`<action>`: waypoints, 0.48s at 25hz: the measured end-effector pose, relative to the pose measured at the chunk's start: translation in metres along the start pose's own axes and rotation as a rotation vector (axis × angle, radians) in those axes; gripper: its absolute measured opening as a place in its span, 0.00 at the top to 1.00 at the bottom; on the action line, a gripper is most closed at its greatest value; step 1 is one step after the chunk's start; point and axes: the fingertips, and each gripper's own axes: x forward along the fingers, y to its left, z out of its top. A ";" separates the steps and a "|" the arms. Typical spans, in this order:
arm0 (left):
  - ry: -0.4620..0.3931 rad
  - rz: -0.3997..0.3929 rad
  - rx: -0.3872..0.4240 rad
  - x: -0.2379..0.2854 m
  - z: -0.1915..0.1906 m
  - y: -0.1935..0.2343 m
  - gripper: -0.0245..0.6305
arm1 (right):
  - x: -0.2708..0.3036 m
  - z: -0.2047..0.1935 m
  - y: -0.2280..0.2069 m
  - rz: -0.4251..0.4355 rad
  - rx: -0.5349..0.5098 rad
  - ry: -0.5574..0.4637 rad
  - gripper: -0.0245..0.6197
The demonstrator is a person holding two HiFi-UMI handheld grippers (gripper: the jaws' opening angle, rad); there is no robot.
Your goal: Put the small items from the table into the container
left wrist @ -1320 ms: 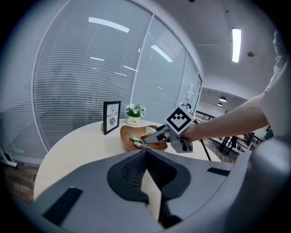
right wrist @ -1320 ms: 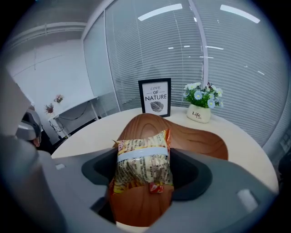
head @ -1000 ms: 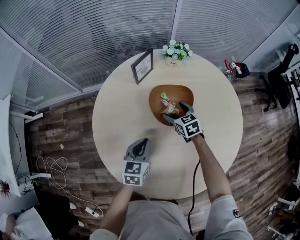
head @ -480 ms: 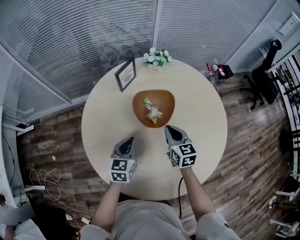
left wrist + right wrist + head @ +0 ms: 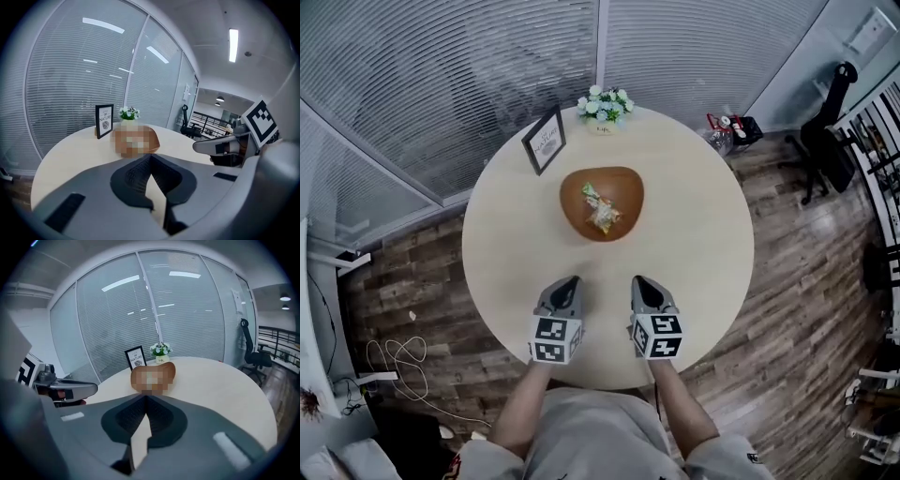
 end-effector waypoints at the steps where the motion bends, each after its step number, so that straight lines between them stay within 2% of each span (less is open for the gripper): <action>1: 0.003 -0.001 -0.001 -0.001 -0.002 -0.003 0.95 | -0.002 -0.002 0.002 0.002 -0.002 0.003 0.96; 12: -0.009 0.020 -0.002 -0.006 0.007 -0.006 0.95 | -0.005 0.001 0.023 0.056 -0.017 -0.001 0.96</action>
